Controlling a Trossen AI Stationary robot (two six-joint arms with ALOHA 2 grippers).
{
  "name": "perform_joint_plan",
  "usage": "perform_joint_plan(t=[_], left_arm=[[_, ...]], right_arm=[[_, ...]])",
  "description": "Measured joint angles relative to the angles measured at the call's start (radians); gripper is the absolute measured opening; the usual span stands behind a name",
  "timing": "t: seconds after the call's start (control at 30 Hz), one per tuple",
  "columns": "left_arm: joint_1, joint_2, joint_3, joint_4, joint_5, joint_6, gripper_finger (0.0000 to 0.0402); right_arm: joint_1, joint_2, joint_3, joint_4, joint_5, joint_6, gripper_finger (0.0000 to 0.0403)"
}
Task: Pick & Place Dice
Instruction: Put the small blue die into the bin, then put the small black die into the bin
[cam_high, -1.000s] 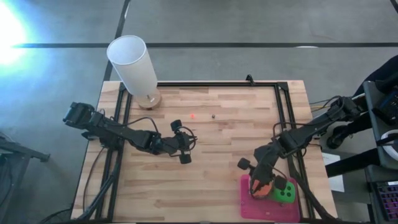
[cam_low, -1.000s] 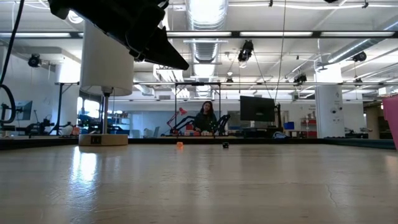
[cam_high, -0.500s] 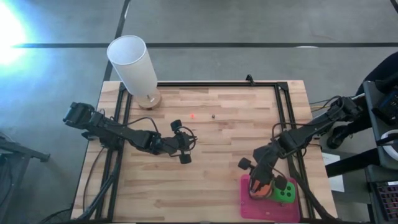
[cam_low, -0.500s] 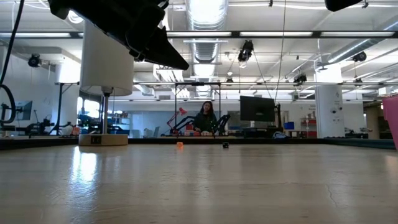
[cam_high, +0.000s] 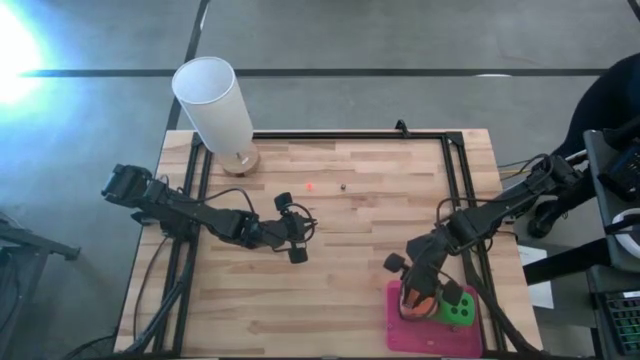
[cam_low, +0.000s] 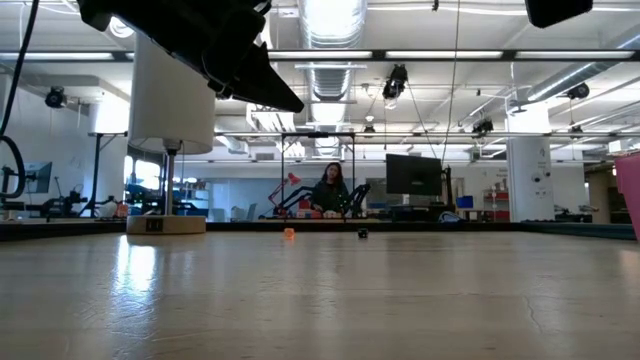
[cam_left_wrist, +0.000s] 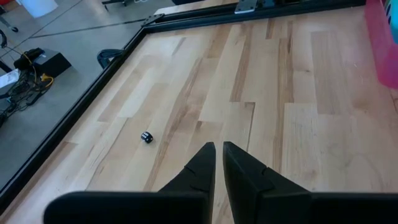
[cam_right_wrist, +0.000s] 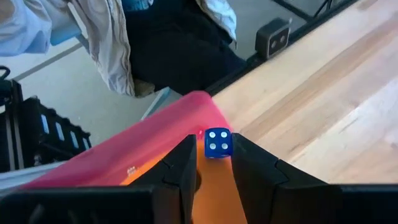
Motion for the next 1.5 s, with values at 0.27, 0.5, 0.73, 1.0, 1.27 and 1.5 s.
perform_joint_plan(t=[0.27, 0.5, 0.73, 1.0, 1.27, 1.5], left_arm=[[0.0, 0.0, 0.0, 0.0, 0.0, 0.0, 0.0036], [0.0, 0.0, 0.0, 0.0, 0.0, 0.003, 0.0036], [0.0, 0.0, 0.0, 0.0, 0.0, 0.003, 0.0036], [0.0, 0.0, 0.0, 0.0, 0.0, 0.0, 0.0036], [0.0, 0.0, 0.0, 0.0, 0.0, -0.004, 0.0036], [0.0, 0.0, 0.0, 0.0, 0.0, -0.008, 0.0036]], right_arm=[[0.0, 0.0, 0.0, -0.012, 0.0, -0.002, 0.0081], [0.0, -0.003, 0.0, -0.009, 0.0, 0.0, 0.0068], [0.0, -0.012, 0.025, -0.01, 0.001, 0.004, 0.0064], [0.0, -0.014, 0.149, -0.123, 0.025, -0.009, 0.007], [-0.005, -0.016, 0.183, -0.171, 0.28, -0.034, 0.0059], [-0.097, -0.022, 0.152, -0.136, 0.32, -0.032, 0.0052]])
